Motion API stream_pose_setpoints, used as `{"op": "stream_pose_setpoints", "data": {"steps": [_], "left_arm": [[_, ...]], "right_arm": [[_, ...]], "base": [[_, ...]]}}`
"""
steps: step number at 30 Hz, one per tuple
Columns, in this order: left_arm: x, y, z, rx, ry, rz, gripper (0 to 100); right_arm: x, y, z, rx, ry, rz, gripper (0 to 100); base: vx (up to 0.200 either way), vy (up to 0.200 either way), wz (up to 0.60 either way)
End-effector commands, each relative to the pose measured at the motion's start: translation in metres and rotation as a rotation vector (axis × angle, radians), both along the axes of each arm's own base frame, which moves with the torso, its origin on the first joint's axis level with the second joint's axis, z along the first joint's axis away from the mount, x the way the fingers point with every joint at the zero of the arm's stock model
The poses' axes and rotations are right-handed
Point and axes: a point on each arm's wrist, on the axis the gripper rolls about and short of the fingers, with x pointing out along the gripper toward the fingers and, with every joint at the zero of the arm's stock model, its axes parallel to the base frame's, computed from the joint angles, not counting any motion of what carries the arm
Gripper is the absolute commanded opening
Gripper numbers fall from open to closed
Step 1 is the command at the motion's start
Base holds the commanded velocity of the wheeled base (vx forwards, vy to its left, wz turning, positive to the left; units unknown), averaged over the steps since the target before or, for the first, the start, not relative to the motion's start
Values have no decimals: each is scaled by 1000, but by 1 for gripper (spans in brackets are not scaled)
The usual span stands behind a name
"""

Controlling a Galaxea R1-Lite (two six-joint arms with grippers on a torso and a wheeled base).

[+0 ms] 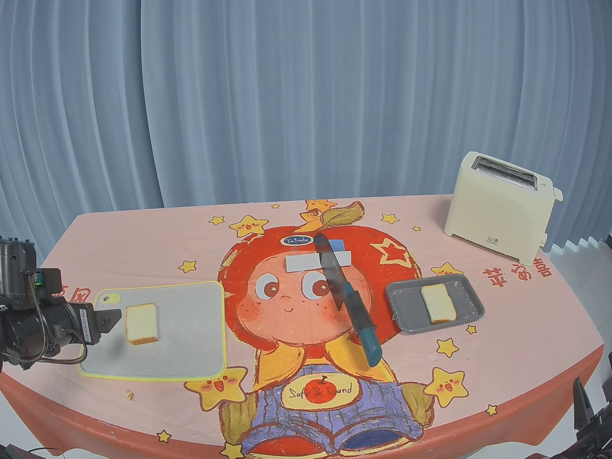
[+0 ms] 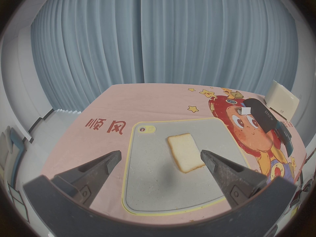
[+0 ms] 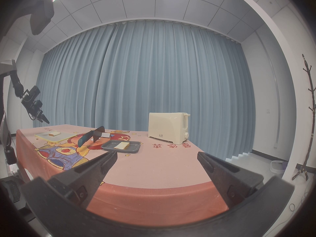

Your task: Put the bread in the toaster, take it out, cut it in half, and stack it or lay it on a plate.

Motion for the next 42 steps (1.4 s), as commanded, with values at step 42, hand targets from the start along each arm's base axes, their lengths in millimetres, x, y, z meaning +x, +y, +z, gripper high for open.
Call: {"op": "stream_pose_setpoints", "data": {"steps": [42], "left_arm": [[59,15,-56,-29,191,80,100]], "right_arm": [[0,0,-5,-1,1,0,100]], "base": [[0,0,0]]}}
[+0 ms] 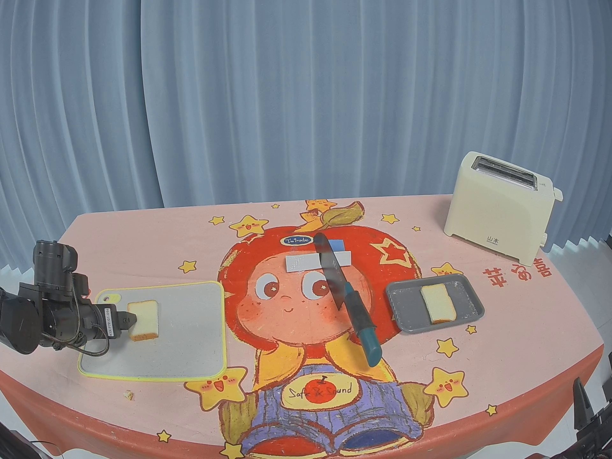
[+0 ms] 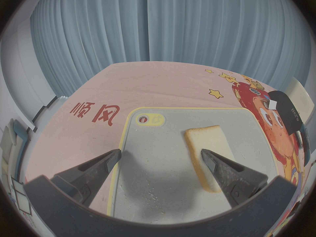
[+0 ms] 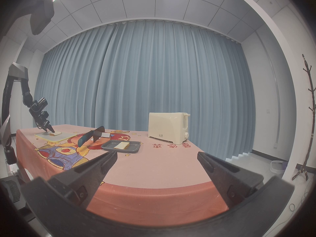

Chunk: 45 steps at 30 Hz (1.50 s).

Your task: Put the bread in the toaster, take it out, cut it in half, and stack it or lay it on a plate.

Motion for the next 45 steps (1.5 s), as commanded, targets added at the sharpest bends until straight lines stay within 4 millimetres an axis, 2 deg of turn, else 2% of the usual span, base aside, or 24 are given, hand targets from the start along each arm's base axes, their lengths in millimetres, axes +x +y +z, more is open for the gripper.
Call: {"op": "stream_pose_setpoints", "data": {"steps": [1,6,7,20,26,45], "left_arm": [[2,0,-7,-2,35,2,100],[0,0,-8,-1,40,1,100],[0,0,-8,-1,40,1,0],[-1,1,-6,1,30,3,0],[-5,1,4,6,-11,0,0],[-8,1,8,15,-26,4,0]], "right_arm": [[0,0,-5,0,1,0,100],[0,0,-5,0,1,1,100],[0,0,-5,0,1,0,100],[0,0,-5,0,2,0,100],[0,0,-5,0,2,0,100],[0,0,-5,0,2,0,100]], "base": [[0,0,0],[0,0,0],[0,0,0],[0,0,0],[0,0,0],[0,0,0]]}}
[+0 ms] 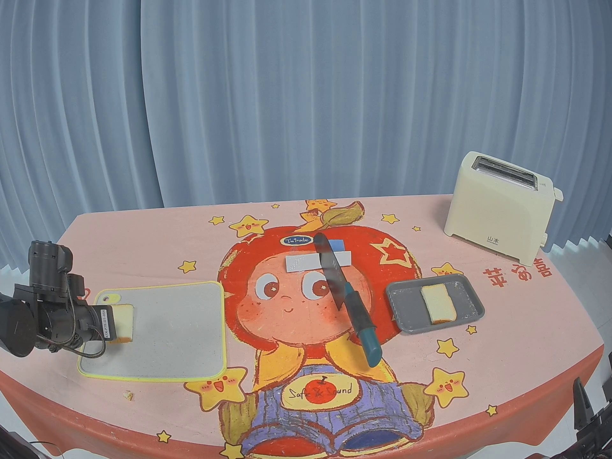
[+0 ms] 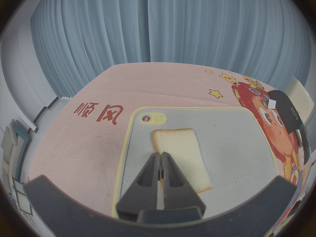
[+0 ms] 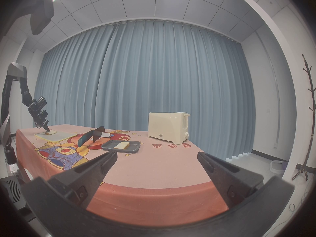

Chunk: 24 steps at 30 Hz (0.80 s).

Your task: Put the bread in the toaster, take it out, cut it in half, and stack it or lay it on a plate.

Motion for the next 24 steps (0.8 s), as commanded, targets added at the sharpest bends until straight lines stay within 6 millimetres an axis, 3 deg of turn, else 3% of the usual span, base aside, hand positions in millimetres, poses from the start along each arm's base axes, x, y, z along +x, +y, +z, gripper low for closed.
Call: {"op": "stream_pose_setpoints", "data": {"steps": [1,10,24], "left_arm": [[0,1,1,0,-6,5,0],[-1,-1,5,-5,-28,-2,0],[-21,-2,39,-4,-184,-20,0]], "right_arm": [[0,0,-5,0,0,2,100],[0,0,-5,0,2,2,100],[0,0,-5,0,2,2,100]], "base": [[0,0,0],[0,0,0],[0,0,0]]}}
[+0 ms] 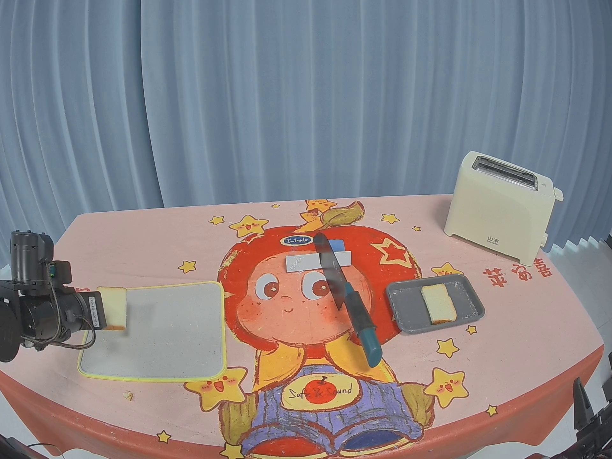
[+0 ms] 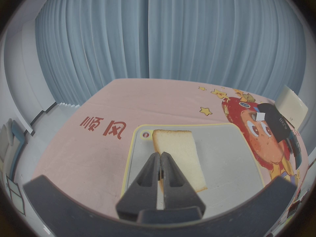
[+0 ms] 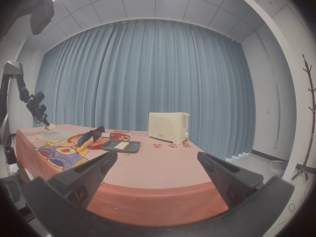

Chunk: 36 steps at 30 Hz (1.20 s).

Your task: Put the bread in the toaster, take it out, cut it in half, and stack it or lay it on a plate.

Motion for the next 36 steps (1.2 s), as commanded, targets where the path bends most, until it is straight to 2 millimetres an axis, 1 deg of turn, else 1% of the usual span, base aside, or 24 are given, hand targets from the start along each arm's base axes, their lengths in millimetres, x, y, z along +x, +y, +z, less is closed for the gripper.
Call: {"op": "stream_pose_setpoints", "data": {"steps": [1,3,4,6,9,10,12,17,22,36], "left_arm": [[-9,-1,16,-2,-79,-8,0],[-12,-2,20,-8,-100,-19,0],[-23,-9,29,-20,-143,-72,0],[-30,-12,33,-22,-168,-91,0],[-34,-14,36,-24,-183,-101,0],[-40,-16,38,-23,-203,-111,0],[-44,-17,42,-26,-224,-124,0],[-56,-27,53,-56,-288,-220,0],[-56,-31,55,-64,-300,-244,0],[-57,-31,54,-66,-293,-242,0]], "right_arm": [[0,0,-5,0,2,1,100],[0,0,-5,0,0,0,100],[0,0,-5,0,0,1,100],[0,0,-5,0,0,0,100],[0,0,-5,0,2,1,100],[0,0,-5,0,2,0,100],[0,0,-5,0,2,0,100],[0,0,-5,0,0,0,100],[0,0,-5,0,2,0,100],[0,0,-5,0,2,1,100]], "base": [[0,0,0],[0,0,0],[0,0,0],[0,0,0],[0,0,0],[0,0,0],[0,0,0],[0,0,0],[0,0,0],[0,0,0]]}}
